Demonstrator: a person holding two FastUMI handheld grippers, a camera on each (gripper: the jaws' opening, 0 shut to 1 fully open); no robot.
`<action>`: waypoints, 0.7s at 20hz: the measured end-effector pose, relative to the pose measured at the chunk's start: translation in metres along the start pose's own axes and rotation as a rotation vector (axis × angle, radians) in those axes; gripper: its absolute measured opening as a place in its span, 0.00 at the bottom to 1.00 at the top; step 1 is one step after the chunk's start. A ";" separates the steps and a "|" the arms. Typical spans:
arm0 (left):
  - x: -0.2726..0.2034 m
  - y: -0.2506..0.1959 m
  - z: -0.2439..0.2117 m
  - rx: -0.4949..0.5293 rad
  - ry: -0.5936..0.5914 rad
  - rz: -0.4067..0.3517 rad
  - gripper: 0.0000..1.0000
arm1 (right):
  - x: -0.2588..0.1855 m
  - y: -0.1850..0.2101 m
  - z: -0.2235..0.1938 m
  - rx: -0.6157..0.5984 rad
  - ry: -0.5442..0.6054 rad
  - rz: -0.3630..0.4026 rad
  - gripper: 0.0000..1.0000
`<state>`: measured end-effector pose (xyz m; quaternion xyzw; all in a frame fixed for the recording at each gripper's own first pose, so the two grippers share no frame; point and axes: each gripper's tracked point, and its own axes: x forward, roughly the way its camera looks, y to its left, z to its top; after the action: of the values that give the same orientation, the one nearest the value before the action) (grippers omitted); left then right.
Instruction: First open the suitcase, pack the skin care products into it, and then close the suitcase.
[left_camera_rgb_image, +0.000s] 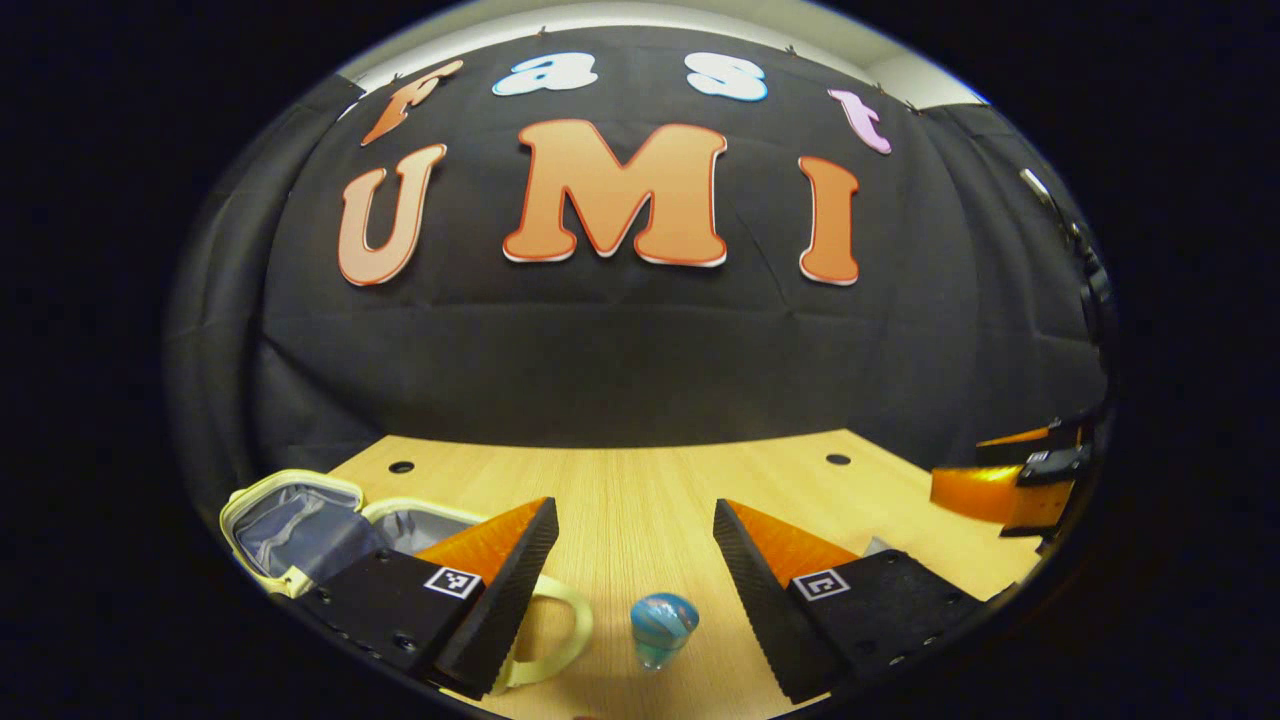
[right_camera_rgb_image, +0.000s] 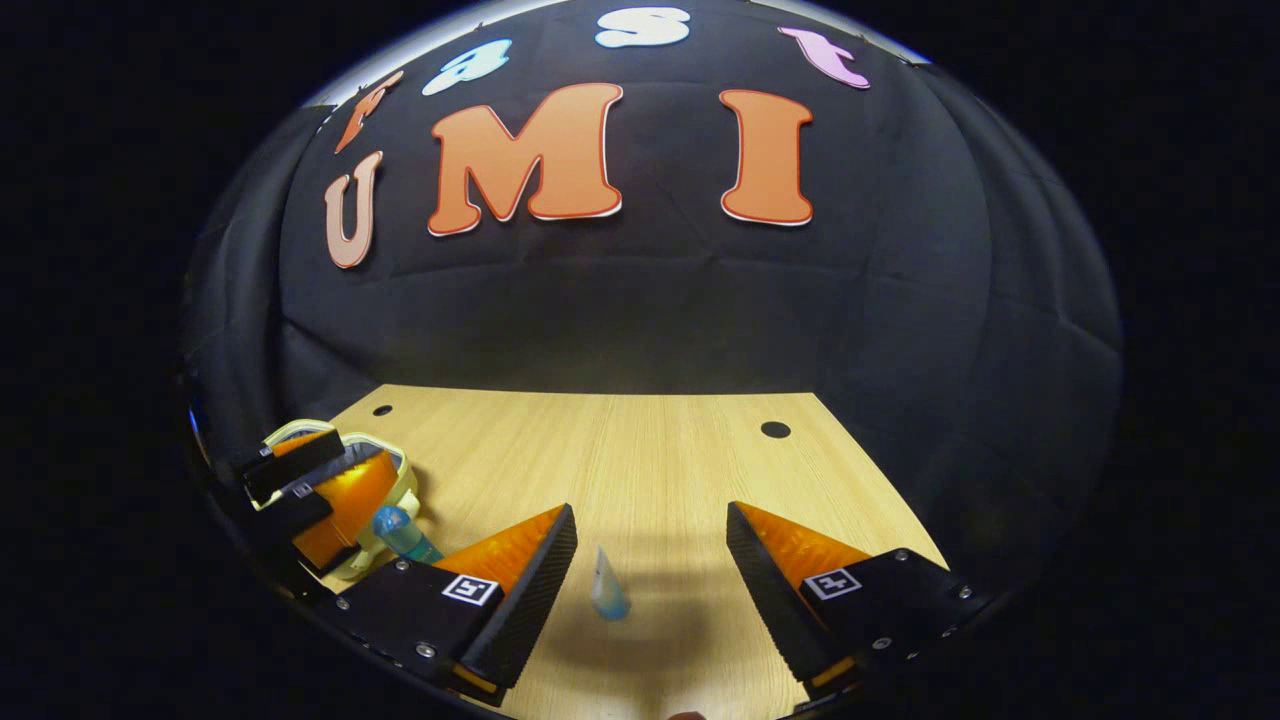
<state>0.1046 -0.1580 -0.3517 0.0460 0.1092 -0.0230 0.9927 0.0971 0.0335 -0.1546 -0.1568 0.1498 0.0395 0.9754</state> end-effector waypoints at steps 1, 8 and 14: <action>0.003 -0.003 -0.011 0.007 0.014 0.001 0.97 | 0.001 -0.004 -0.003 0.001 0.006 -0.004 0.95; 0.021 -0.030 -0.088 0.019 0.134 -0.015 0.97 | 0.007 -0.021 -0.028 0.013 0.060 -0.019 0.95; 0.027 -0.018 -0.115 -0.032 0.179 0.029 0.93 | 0.005 -0.022 -0.040 0.005 0.089 -0.010 0.96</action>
<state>0.1048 -0.1660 -0.4705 0.0336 0.1973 -0.0029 0.9798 0.0935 0.0000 -0.1863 -0.1565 0.1923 0.0273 0.9684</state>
